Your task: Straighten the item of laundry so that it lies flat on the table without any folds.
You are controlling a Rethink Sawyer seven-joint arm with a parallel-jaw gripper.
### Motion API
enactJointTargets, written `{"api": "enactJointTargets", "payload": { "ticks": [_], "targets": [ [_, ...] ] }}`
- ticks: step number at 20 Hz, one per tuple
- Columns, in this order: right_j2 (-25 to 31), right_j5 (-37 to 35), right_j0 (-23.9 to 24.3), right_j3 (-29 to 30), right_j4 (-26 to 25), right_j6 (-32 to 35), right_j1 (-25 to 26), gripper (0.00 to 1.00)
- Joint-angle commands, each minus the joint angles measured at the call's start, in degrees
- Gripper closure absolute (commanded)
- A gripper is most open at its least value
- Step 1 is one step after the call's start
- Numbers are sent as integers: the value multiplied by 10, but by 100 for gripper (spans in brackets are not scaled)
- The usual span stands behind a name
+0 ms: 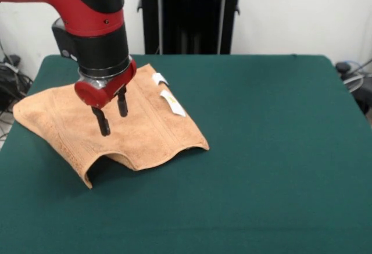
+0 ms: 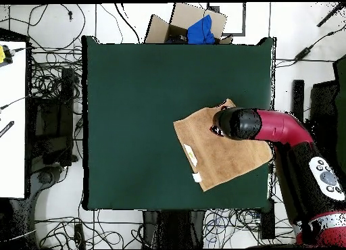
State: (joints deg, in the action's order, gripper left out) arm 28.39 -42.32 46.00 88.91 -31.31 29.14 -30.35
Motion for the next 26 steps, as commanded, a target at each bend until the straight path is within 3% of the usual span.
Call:
{"api": "enactJointTargets", "payload": {
  "ticks": [1,16,26],
  "targets": [
    [55,-54,4,-7,3,-69,52,0],
    [87,-4,11,-14,-47,-85,47,0],
    [58,-37,-16,-32,-67,-66,30,0]
  ]
}}
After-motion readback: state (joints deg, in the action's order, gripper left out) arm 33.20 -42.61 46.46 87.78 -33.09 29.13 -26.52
